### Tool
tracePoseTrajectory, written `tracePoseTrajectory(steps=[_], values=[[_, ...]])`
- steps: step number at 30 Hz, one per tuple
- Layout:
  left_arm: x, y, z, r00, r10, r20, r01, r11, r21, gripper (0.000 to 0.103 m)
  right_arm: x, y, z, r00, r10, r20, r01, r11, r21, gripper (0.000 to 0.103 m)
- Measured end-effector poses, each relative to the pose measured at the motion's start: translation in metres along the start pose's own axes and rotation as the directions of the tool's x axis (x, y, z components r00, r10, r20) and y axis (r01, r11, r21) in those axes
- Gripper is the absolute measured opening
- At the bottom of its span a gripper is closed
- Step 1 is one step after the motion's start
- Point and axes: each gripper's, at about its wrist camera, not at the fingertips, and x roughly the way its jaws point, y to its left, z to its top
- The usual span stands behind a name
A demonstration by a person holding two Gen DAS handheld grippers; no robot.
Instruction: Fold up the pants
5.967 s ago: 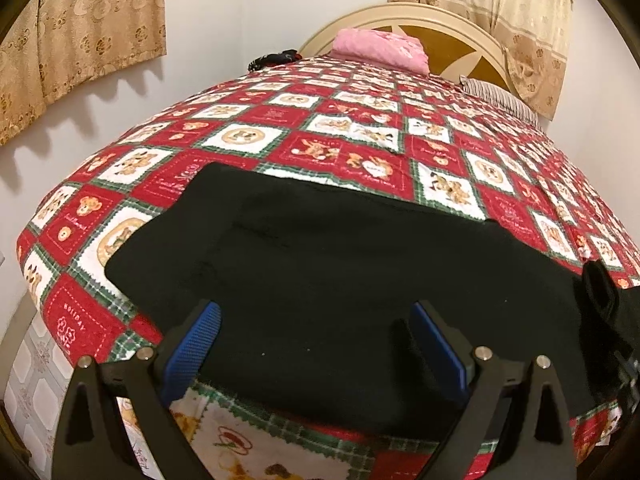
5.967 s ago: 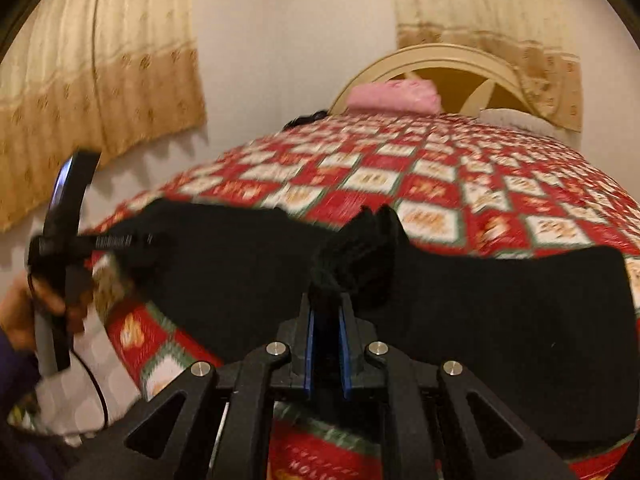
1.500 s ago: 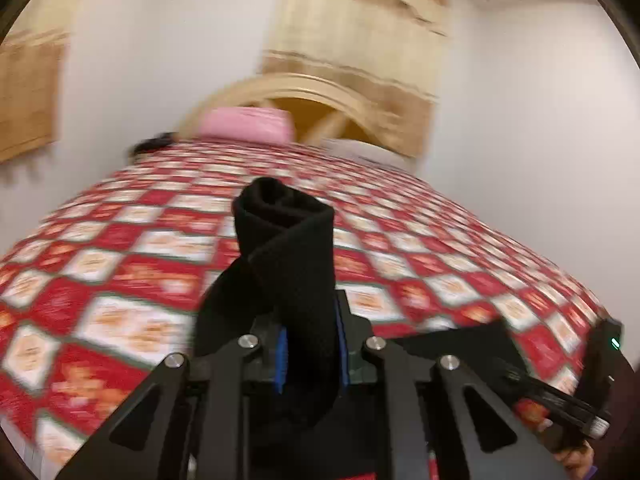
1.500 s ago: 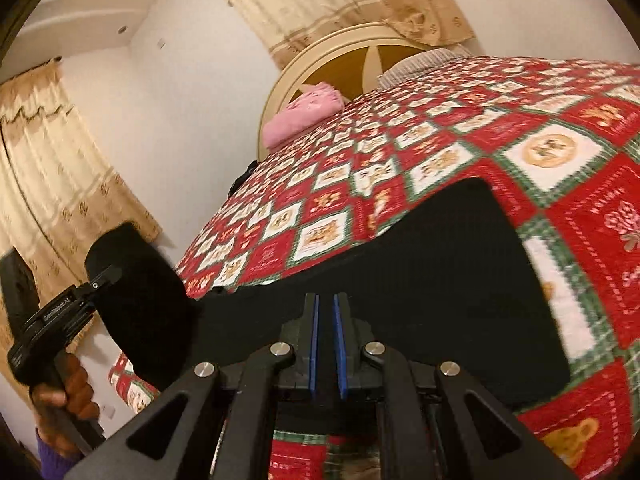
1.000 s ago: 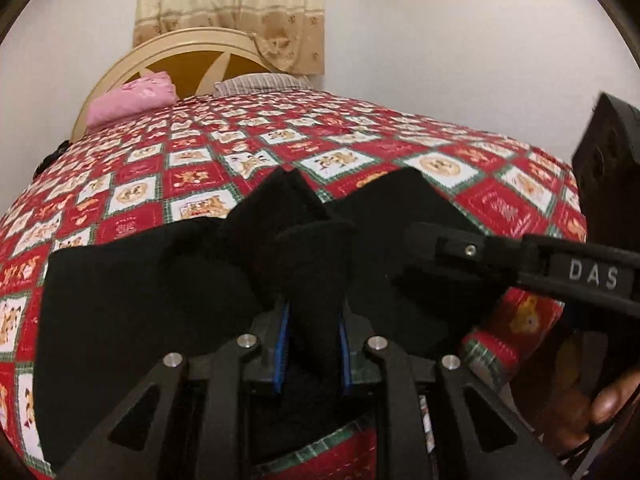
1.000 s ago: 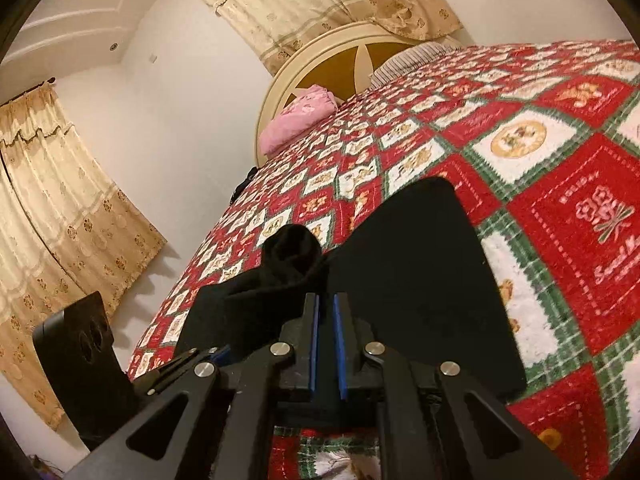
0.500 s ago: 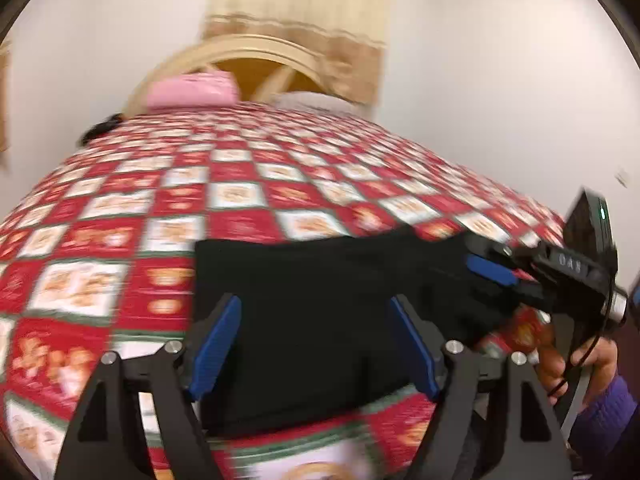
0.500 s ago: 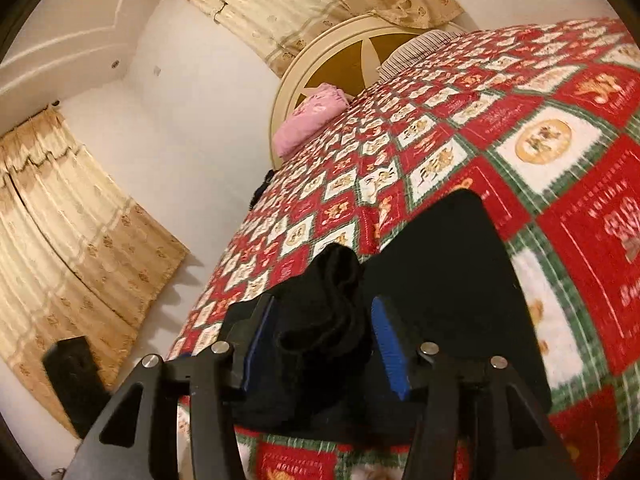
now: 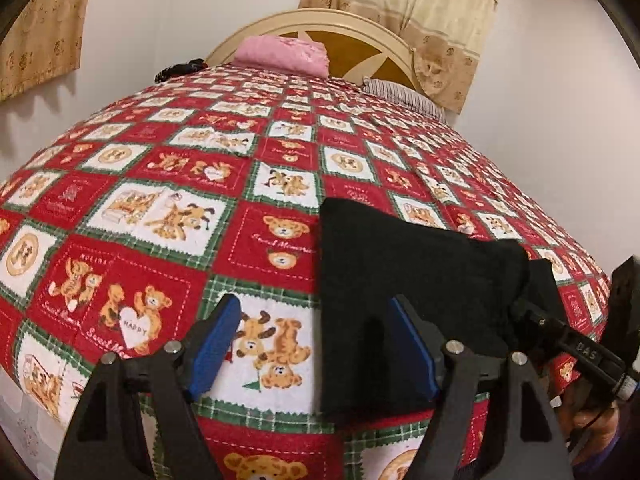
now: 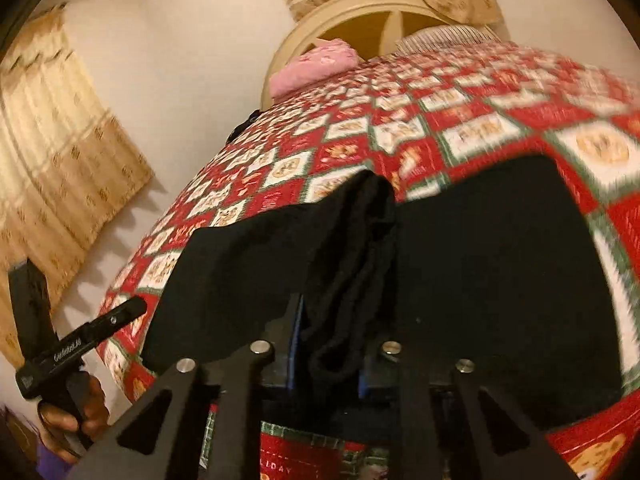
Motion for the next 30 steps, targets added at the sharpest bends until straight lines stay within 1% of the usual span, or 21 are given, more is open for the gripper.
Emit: tracePoseTrajectory(steps=[1, 3, 5, 7, 9, 11, 13, 14, 15, 16, 17, 19, 21, 22, 23, 24, 25, 26, 27, 28, 30], values=[[-0.003, -0.001, 0.002, 1.000, 0.004, 0.007, -0.004, 1.000, 0.009, 0.079, -0.007, 0.008, 0.007, 1.000, 0.006, 0.017, -0.004, 0.998, -0.066, 0.020], [-0.005, -0.004, 0.007, 1.000, 0.010, 0.023, -0.011, 1.000, 0.024, 0.079, -0.023, 0.014, 0.017, 0.998, 0.028, 0.055, -0.021, 0.992, -0.126, 0.020], [-0.007, -0.007, 0.012, 0.999, 0.011, 0.035, -0.012, 0.999, 0.035, 0.079, -0.044, 0.011, 0.026, 0.995, 0.029, 0.095, -0.014, 0.988, -0.154, 0.020], [-0.007, -0.013, 0.016, 0.999, 0.005, 0.047, -0.007, 0.999, 0.048, 0.079, -0.062, -0.004, 0.032, 0.993, 0.000, 0.122, 0.020, 0.987, -0.161, 0.020], [-0.003, -0.019, 0.019, 0.999, -0.004, 0.047, 0.001, 0.998, 0.065, 0.079, -0.070, -0.024, 0.030, 0.995, -0.010, 0.102, 0.025, 0.990, -0.142, 0.020], [0.004, -0.028, 0.020, 0.999, -0.013, 0.039, 0.010, 0.997, 0.082, 0.079, -0.067, -0.048, 0.023, 0.996, -0.053, 0.071, 0.059, 0.994, -0.087, 0.020], [0.011, -0.037, 0.020, 0.999, -0.027, 0.027, 0.024, 0.995, 0.093, 0.079, -0.055, -0.063, 0.011, 0.997, -0.074, 0.027, 0.075, 0.996, -0.046, 0.020], [0.015, -0.043, 0.019, 0.999, -0.032, 0.016, 0.031, 0.995, 0.099, 0.079, -0.048, -0.069, 0.003, 0.994, -0.110, 0.008, 0.110, 0.993, -0.045, 0.022], [0.020, -0.049, 0.018, 0.999, -0.038, 0.003, 0.037, 0.994, 0.107, 0.079, -0.045, -0.075, -0.004, 0.993, -0.119, 0.020, 0.120, 0.992, -0.037, 0.024], [0.023, -0.053, 0.017, 0.999, -0.042, -0.005, 0.042, 0.993, 0.115, 0.079, -0.047, -0.080, -0.007, 0.994, -0.098, 0.049, 0.099, 0.995, -0.019, 0.025], [0.028, -0.060, 0.015, 0.999, -0.043, -0.018, 0.045, 0.990, 0.131, 0.079, -0.049, -0.084, -0.008, 0.995, -0.081, 0.058, 0.081, 0.997, 0.011, 0.027], [0.034, -0.068, 0.011, 0.999, -0.023, -0.036, 0.029, 0.986, 0.165, 0.079, -0.052, -0.087, -0.005, 0.997, -0.060, 0.048, 0.058, 0.997, 0.044, 0.028], [0.037, -0.073, 0.007, 0.998, 0.010, -0.054, 0.000, 0.980, 0.198, 0.079, -0.062, -0.087, -0.001, 0.996, -0.072, 0.044, 0.070, 0.997, 0.044, 0.029], [0.036, -0.074, 0.005, 0.999, 0.020, -0.051, -0.009, 0.977, 0.212, 0.079, -0.073, -0.087, 0.000, 0.992, -0.109, 0.069, 0.107, 0.994, 0.038, 0.030], [0.033, -0.075, 0.004, 0.999, 0.021, -0.043, -0.011, 0.976, 0.219, 0.079, -0.086, -0.086, 0.001, 0.979, -0.175, 0.108, 0.173, 0.984, 0.031, 0.030], [0.030, -0.074, 0.003, 0.999, 0.022, -0.037, -0.013, 0.975, 0.223, 0.079, -0.096, -0.083, 0.004, 0.959, -0.242, 0.146, 0.243, 0.970, 0.017, 0.030], [0.029, -0.074, 0.003, 0.999, 0.021, -0.034, -0.013, 0.975, 0.222, 0.079, -0.108, -0.075, 0.007, 0.933, -0.297, 0.203, 0.307, 0.951, -0.021, 0.030], [0.028, -0.073, 0.003, 0.999, 0.019, -0.034, -0.011, 0.976, 0.218, 0.079, -0.114, -0.066, 0.009, 0.926, -0.291, 0.239, 0.314, 0.948, -0.061, 0.030], [0.029, -0.072, 0.003, 0.999, 0.018, -0.038, -0.009, 0.977, 0.211, 0.079, -0.115, -0.059, 0.013, 0.930, -0.269, 0.250, 0.299, 0.950, -0.090, 0.030], [0.030, -0.072, 0.003, 0.999, 0.018, -0.044, -0.009, 0.979, 0.205, 0.079, -0.114, -0.048, 0.015, 0.943, -0.225, 0.247, 0.260, 0.958, -0.119, 0.030], [0.032, -0.073, 0.001, 0.998, 0.018, -0.055, -0.007, 0.981, 0.192, 0.079, -0.099, -0.029, 0.015, 0.975, -0.096, 0.200, 0.128, 0.979, -0.156, 0.030]])
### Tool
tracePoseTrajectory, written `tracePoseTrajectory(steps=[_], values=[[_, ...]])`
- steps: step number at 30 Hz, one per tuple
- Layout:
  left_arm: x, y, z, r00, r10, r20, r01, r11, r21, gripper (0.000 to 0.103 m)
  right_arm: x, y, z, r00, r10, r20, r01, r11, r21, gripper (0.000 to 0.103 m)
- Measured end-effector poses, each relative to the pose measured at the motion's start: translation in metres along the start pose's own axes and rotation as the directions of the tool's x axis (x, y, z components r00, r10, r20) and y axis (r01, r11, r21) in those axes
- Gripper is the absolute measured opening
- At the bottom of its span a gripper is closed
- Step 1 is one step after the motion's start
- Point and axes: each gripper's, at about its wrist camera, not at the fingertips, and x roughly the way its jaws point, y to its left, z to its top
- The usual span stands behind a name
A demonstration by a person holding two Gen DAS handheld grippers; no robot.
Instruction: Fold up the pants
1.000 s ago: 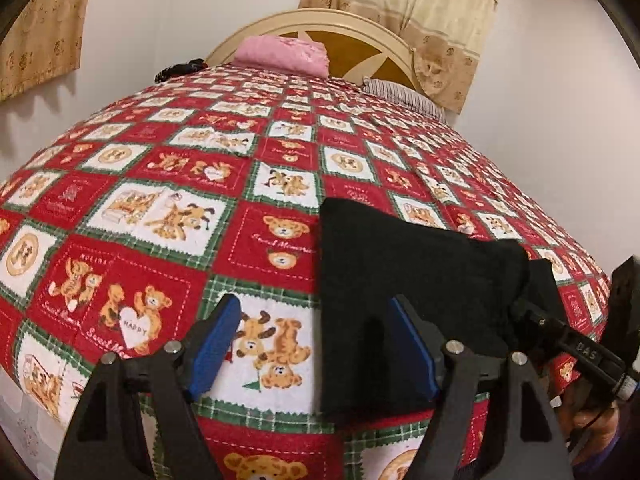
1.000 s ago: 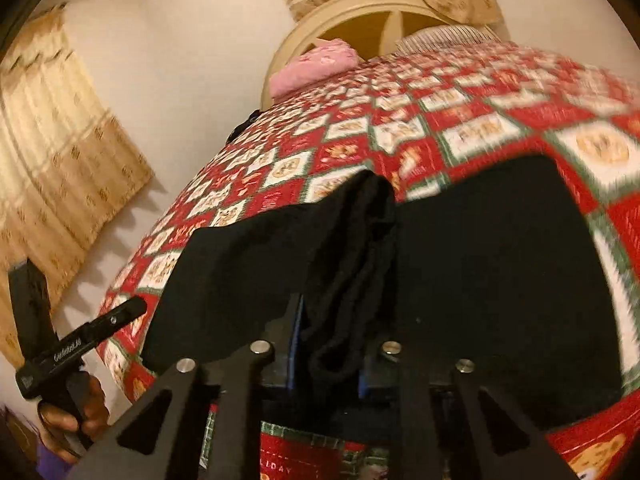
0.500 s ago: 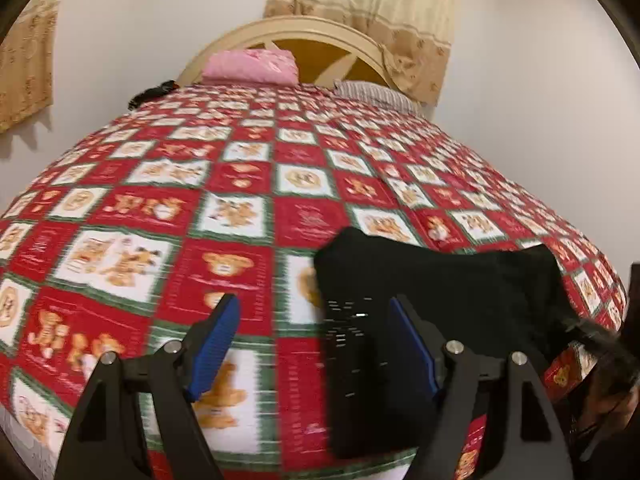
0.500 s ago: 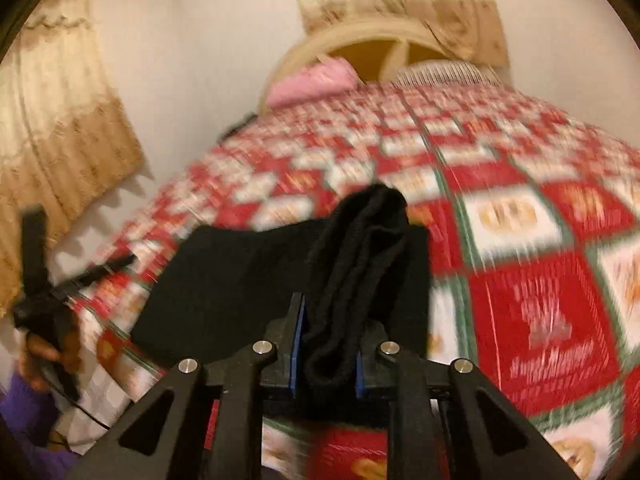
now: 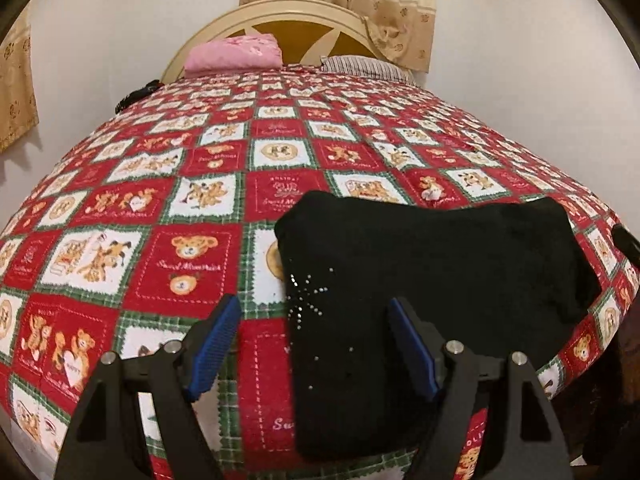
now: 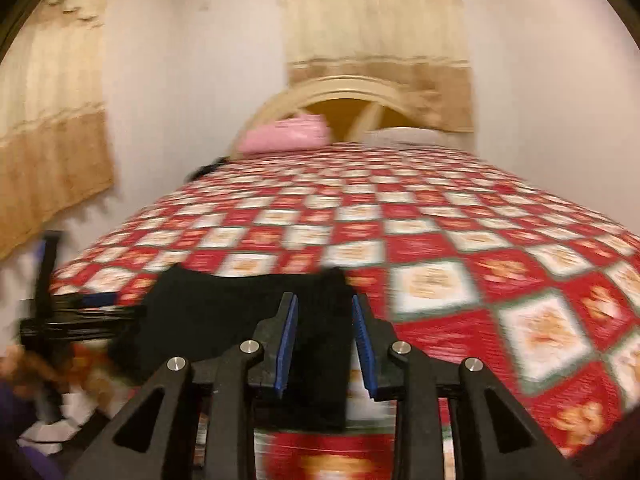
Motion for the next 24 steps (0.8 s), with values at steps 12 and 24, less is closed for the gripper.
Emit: tracePoseTrajectory(steps=[12, 24], values=[[0.001, 0.021, -0.026, 0.997, -0.051, -0.062, 0.044, 0.992, -0.122, 0.085, 0.038, -0.046, -0.046, 0.989, 0.045, -0.143, -0.019, 0.985, 0.173, 0.000], [-0.019, 0.025, -0.011, 0.990, 0.138, -0.036, -0.137, 0.990, 0.010, 0.085, 0.047, 0.039, -0.021, 0.989, 0.116, -0.088, -0.117, 0.993, -0.001, 0.003]])
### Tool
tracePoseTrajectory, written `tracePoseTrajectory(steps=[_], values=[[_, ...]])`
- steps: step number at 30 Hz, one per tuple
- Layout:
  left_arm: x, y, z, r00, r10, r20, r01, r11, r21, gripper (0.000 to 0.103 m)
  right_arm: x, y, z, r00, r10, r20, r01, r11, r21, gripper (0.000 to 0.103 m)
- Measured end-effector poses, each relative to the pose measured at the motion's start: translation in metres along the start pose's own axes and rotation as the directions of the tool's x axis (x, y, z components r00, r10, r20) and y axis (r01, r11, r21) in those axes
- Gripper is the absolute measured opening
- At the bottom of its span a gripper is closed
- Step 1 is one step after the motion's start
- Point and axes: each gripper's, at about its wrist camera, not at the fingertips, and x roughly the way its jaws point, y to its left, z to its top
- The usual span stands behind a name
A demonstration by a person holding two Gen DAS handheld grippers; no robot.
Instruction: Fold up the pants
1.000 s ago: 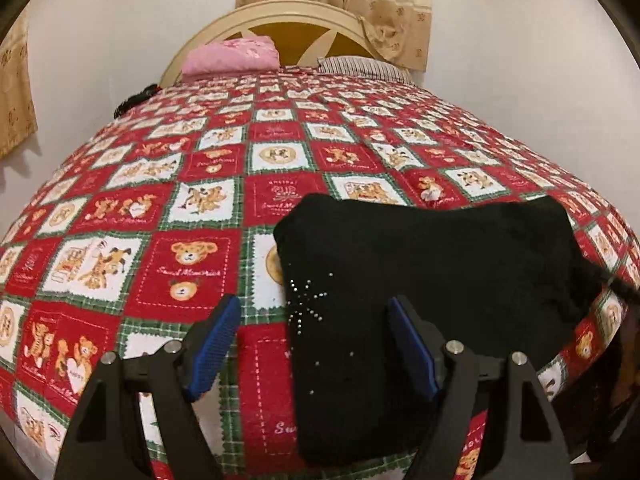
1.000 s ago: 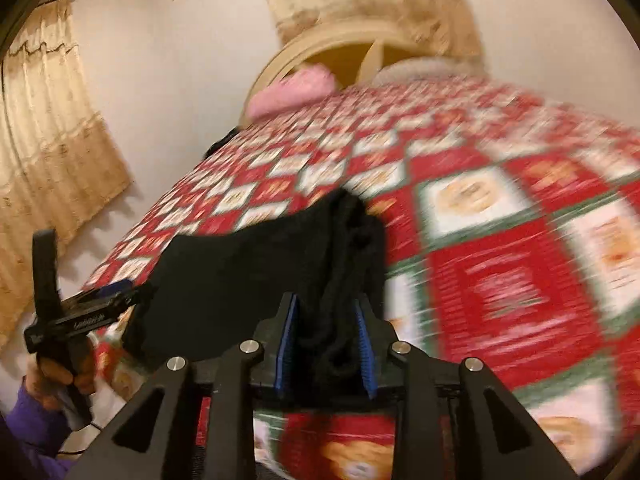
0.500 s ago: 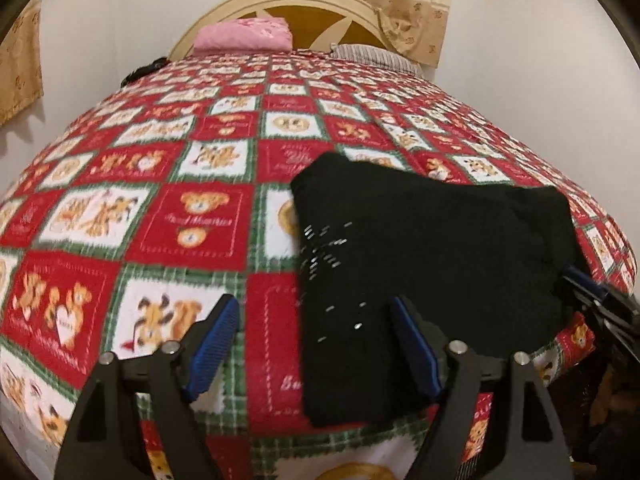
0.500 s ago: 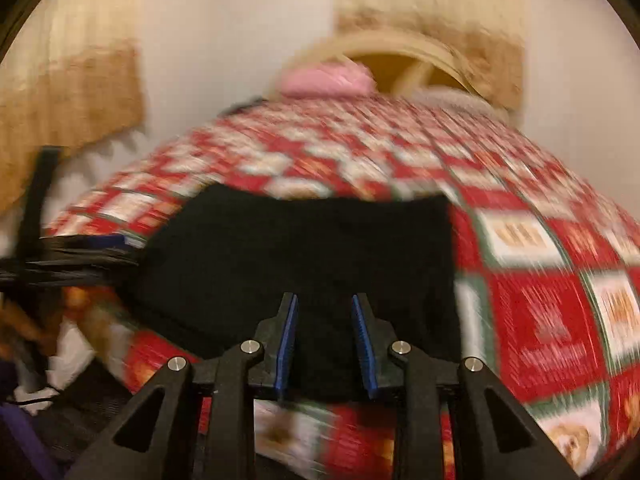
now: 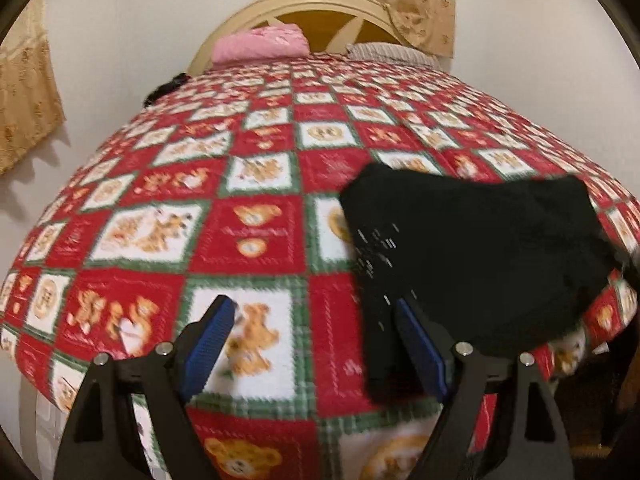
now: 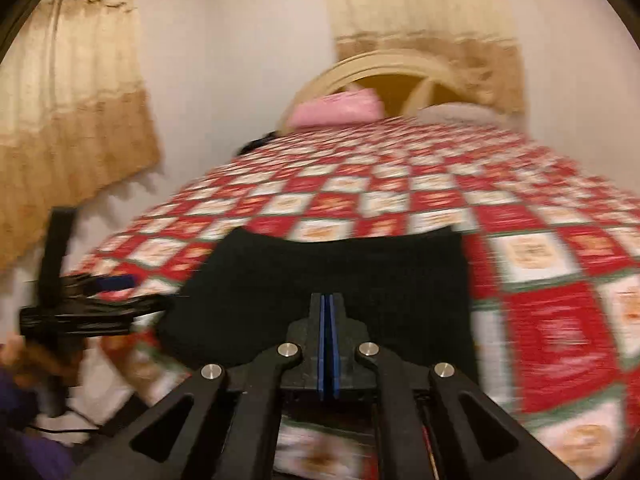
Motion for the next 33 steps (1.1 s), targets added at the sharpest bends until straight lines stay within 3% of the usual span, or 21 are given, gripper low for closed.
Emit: tracePoseTrajectory(steps=[2, 7, 9, 16, 19, 23, 33], values=[[0.004, 0.002, 0.009, 1.000, 0.008, 0.002, -0.008, 1.000, -0.023, 0.085, 0.020, 0.016, -0.003, 0.998, 0.051, -0.029, -0.051, 0.999, -0.008, 0.003], [0.015, -0.007, 0.019, 0.999, 0.032, 0.000, -0.032, 0.999, 0.000, 0.085, 0.056, 0.043, -0.027, 0.989, 0.071, -0.126, -0.074, 0.997, -0.018, 0.003], [0.019, -0.012, 0.021, 0.999, 0.040, -0.004, -0.040, 0.999, 0.018, 0.085, 0.051, 0.044, -0.038, 0.993, 0.059, -0.107, -0.063, 0.997, -0.032, 0.003], [0.025, -0.020, 0.022, 0.999, 0.047, -0.022, -0.047, 0.999, 0.023, 0.085, 0.031, 0.033, -0.038, 0.979, 0.119, -0.163, -0.121, 0.993, -0.002, 0.003], [0.025, -0.020, 0.023, 0.999, 0.048, -0.022, -0.047, 0.999, 0.026, 0.086, 0.008, 0.028, -0.025, 0.993, 0.087, -0.075, -0.090, 0.995, -0.034, 0.003], [0.026, -0.021, 0.026, 0.999, 0.041, -0.023, -0.041, 0.999, 0.016, 0.088, -0.014, 0.001, -0.008, 0.999, 0.031, 0.022, -0.031, 0.999, 0.027, 0.003], [0.030, -0.027, 0.024, 0.999, 0.034, -0.032, -0.034, 0.999, 0.020, 0.088, -0.032, -0.046, -0.010, 0.996, -0.083, 0.042, 0.073, 0.979, 0.191, 0.003]])
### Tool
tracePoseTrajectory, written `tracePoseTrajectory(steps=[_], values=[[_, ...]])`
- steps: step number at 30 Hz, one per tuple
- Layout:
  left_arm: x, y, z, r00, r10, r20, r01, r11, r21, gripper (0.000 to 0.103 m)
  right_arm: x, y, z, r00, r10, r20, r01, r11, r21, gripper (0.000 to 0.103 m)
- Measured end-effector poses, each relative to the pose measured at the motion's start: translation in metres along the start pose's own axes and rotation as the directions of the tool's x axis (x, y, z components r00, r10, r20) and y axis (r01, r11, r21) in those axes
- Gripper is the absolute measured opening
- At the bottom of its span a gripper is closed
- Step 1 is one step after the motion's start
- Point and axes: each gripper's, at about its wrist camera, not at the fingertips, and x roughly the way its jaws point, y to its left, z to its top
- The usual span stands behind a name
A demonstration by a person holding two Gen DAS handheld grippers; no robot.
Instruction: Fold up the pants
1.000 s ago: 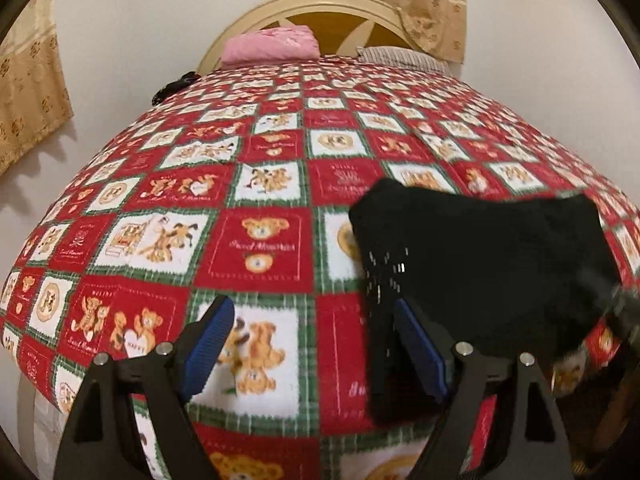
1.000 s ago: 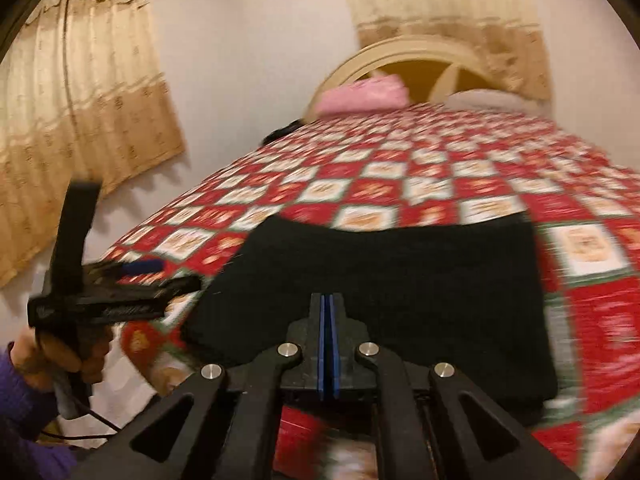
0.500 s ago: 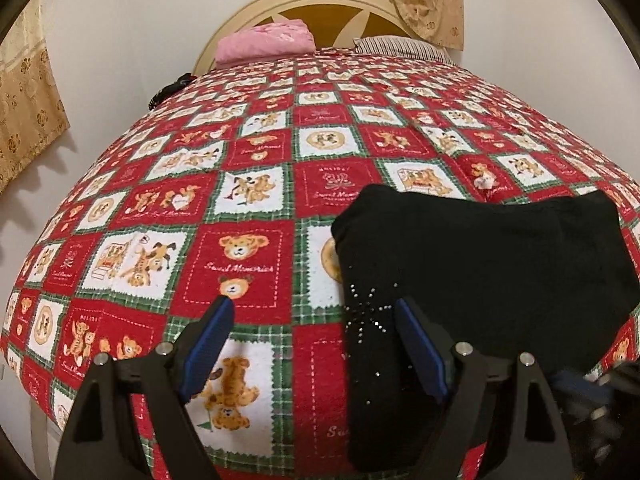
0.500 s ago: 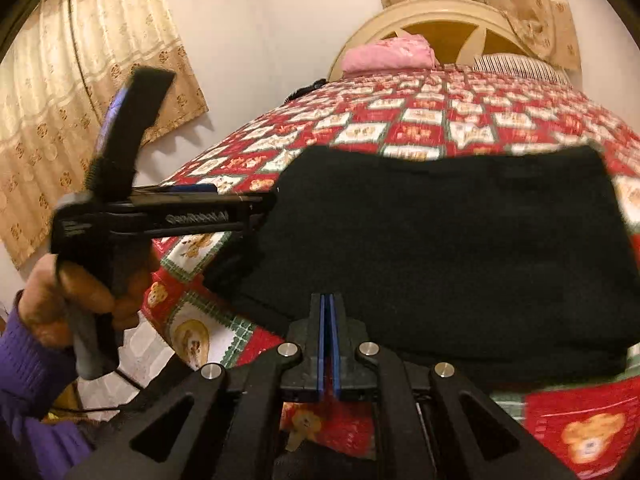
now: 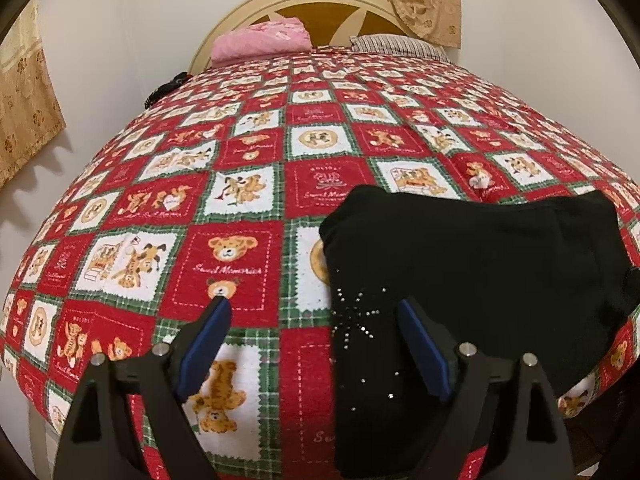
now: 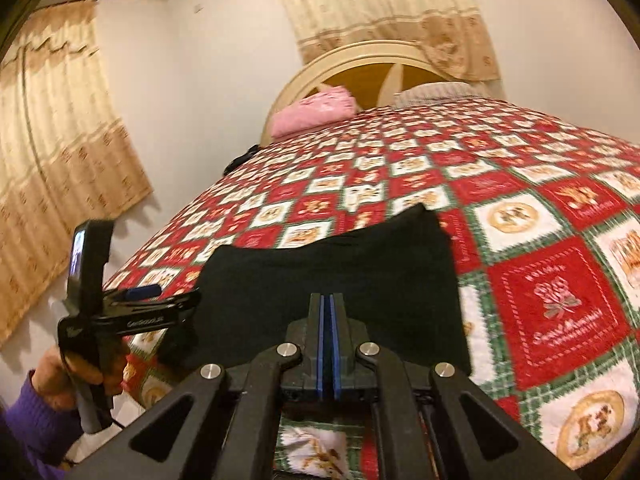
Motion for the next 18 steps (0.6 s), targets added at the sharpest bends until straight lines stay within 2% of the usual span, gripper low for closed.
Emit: tracePoseTrajectory(steps=[4, 6, 8, 10, 13, 18], values=[[0.001, 0.000, -0.002, 1.000, 0.000, 0.001, 0.000, 1.000, 0.001, 0.088, 0.000, -0.007, 0.001, 1.000, -0.010, 0.008, 0.010, 0.999, 0.036, 0.004], [0.000, 0.000, -0.004, 1.000, -0.002, 0.005, 0.002, 1.000, 0.002, 0.088, -0.002, -0.011, 0.001, 1.000, -0.020, 0.012, 0.019, 0.998, 0.057, 0.011], [0.000, 0.001, -0.006, 1.000, -0.009, 0.007, 0.009, 1.000, -0.001, 0.089, -0.005, -0.016, 0.000, 0.999, -0.020, 0.030, 0.017, 0.996, 0.089, 0.040], [-0.003, 0.005, -0.009, 0.999, -0.030, 0.011, 0.030, 1.000, -0.008, 0.089, -0.009, -0.019, 0.001, 0.998, -0.016, 0.056, 0.010, 0.994, 0.112, 0.051], [-0.011, 0.019, -0.014, 0.999, -0.051, 0.014, 0.051, 0.999, -0.012, 0.089, -0.013, -0.015, 0.004, 0.998, 0.027, 0.060, -0.032, 0.995, 0.090, 0.051], [-0.036, 0.061, -0.026, 0.998, 0.035, 0.057, -0.034, 0.999, -0.023, 0.089, -0.007, 0.022, 0.001, 0.985, 0.175, 0.003, -0.175, 0.983, -0.057, 0.050]])
